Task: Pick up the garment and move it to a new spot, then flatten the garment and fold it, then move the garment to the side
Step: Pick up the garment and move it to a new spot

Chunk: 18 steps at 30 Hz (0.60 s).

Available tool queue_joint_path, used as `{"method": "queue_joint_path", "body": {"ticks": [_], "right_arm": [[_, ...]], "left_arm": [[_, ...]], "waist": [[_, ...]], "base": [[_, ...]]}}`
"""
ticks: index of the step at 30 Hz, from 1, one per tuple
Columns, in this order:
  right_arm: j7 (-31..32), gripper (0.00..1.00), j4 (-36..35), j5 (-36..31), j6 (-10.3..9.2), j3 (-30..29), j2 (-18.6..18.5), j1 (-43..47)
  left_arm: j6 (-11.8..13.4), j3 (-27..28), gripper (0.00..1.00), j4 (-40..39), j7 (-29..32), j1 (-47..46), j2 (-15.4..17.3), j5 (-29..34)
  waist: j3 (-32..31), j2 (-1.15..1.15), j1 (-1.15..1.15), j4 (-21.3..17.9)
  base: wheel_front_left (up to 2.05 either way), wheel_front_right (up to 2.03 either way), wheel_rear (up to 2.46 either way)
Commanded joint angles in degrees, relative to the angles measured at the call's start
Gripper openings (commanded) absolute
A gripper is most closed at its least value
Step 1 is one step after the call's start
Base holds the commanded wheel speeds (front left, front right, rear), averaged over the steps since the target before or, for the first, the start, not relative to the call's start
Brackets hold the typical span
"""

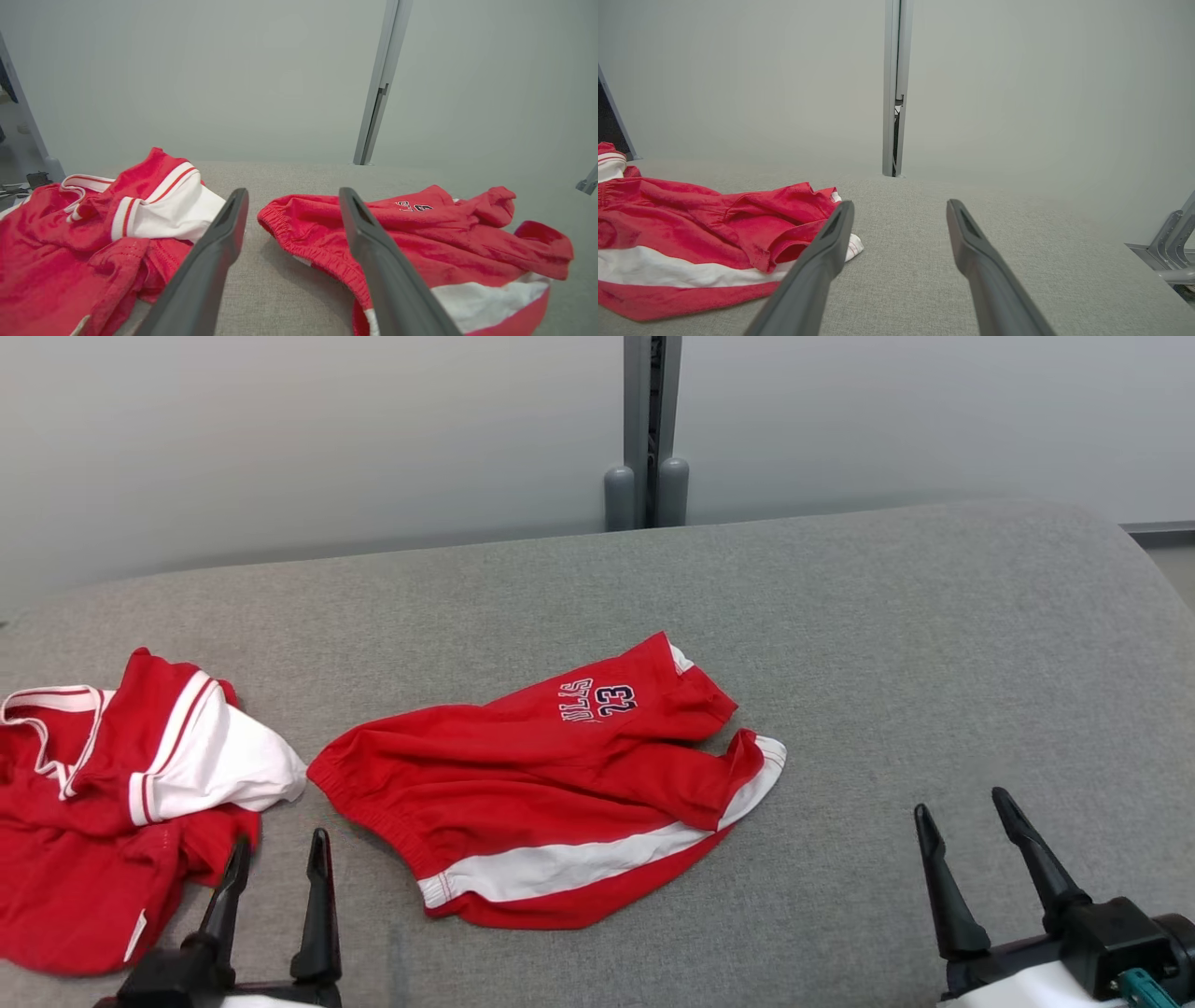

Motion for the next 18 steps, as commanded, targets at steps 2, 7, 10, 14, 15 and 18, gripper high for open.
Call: {"method": "queue_joint_path", "body": {"ticks": [2, 7, 10, 14, 15, 18], "right_arm": [[-0.3, 1.0, -0.7, -1.0, 0.11, -1.5, -0.4, 1.2], [-0.3, 1.0, -1.6, -2.1, 0.11, -4.1, -0.3, 2.6], [-0.3, 1.0, -1.8, -2.4, 0.11, -5.3, -0.3, 3.3], [-0.3, 1.0, -2.0, -2.3, 0.11, -6.2, -0.3, 3.6], [-0.3, 1.0, -2.1, -2.1, 0.11, -6.3, -0.3, 3.7], [-0.3, 1.0, -1.8, -1.9, 0.11, -6.5, -0.3, 4.0]], "left_arm": [[-1.4, 1.5, 1.0, -3.2, 0.0, 2.9, -0.8, 2.4], [-4.2, 2.7, 1.0, -6.3, 0.0, 7.3, -1.7, 6.1], [-5.5, 3.1, 1.0, -6.2, 0.0, 9.3, -1.8, 7.4], [-6.5, 3.6, 1.0, -4.4, 0.0, 11.3, -1.9, 8.2], [-6.6, 3.7, 1.0, -4.0, 0.0, 11.4, -1.7, 8.3], [-6.9, 4.1, 1.0, -3.0, 0.0, 12.4, -1.7, 8.1]], "waist": [[-1.0, 0.0, 0.0, 1.3], [-2.3, 0.0, 0.0, 2.9], [-3.0, 0.0, 0.0, 3.3], [-3.6, 0.0, 0.0, 3.3], [-3.8, 0.0, 0.0, 3.2], [-4.2, 0.0, 0.0, 3.1]], "base": [[0.0, 0.0, 0.0], [0.0, 0.0, 0.0], [0.0, 0.0, 0.0], [0.0, 0.0, 0.0], [0.0, 0.0, 0.0], [0.0, 0.0, 0.0]]}}
